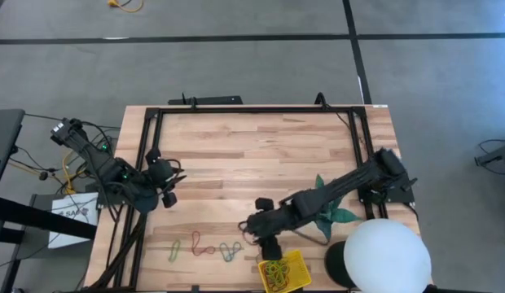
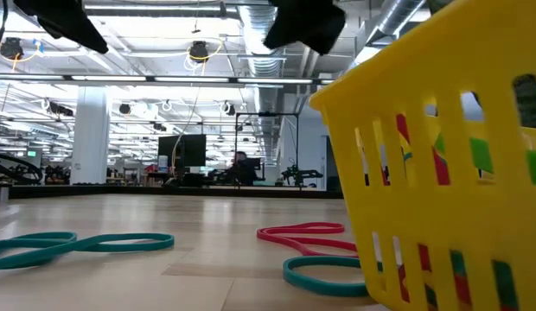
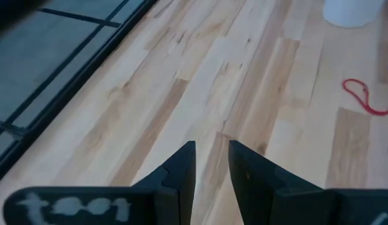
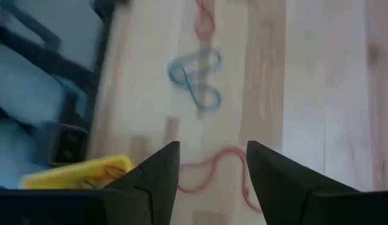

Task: Pick and place items into bin
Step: Put the red rubber band into the yellow bin

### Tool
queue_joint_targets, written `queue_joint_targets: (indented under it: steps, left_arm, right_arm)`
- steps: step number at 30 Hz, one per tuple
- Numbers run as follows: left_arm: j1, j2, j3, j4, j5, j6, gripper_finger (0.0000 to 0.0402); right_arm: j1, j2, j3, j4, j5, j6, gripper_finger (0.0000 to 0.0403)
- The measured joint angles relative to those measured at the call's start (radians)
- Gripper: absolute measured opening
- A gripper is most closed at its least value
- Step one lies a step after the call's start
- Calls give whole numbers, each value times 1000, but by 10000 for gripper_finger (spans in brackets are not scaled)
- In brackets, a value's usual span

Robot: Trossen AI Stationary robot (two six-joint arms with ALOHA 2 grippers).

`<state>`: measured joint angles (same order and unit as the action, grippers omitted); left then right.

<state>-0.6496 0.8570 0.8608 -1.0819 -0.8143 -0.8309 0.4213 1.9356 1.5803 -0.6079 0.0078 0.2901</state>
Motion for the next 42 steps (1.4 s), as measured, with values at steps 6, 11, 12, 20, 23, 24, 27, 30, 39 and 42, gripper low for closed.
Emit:
queue_joint_targets:
  steps: [6, 11, 12, 20, 23, 24, 27, 30, 39, 42]
  left_arm:
    - [0, 0, 0, 6, 8, -4, 85]
    - [0, 0, 0, 6, 17, -4, 85]
    - [0, 0, 0, 6, 17, -4, 85]
    - [0, 0, 0, 4, 25, -1, 85]
    - [0, 0, 0, 4, 26, -1, 85]
    - [0, 0, 0, 4, 27, 0, 85]
    - [0, 0, 0, 3, 42, 1, 85]
    - [-1, 0, 0, 1, 50, 6, 85]
    - [-1, 0, 0, 0, 50, 7, 85]
    - [-1, 0, 0, -1, 49, 7, 85]
  right_arm:
    - [-4, 197, 216, -231, -17, 34, 182]
    - [-3, 321, 386, -428, -31, 47, 172]
    - [-2, 340, 407, -470, -23, 41, 170]
    - [-33, 467, 462, -559, -10, -41, 160]
    - [-54, 492, 464, -548, -12, -60, 159]
    - [-59, 492, 464, -554, -11, -62, 158]
    - [-73, 492, 462, -564, -13, -63, 155]
    - [-79, 492, 462, -561, -14, -64, 150]
    - [-53, 516, 465, -544, -62, -158, 60]
    - [-33, 520, 466, -543, -55, -210, 13]
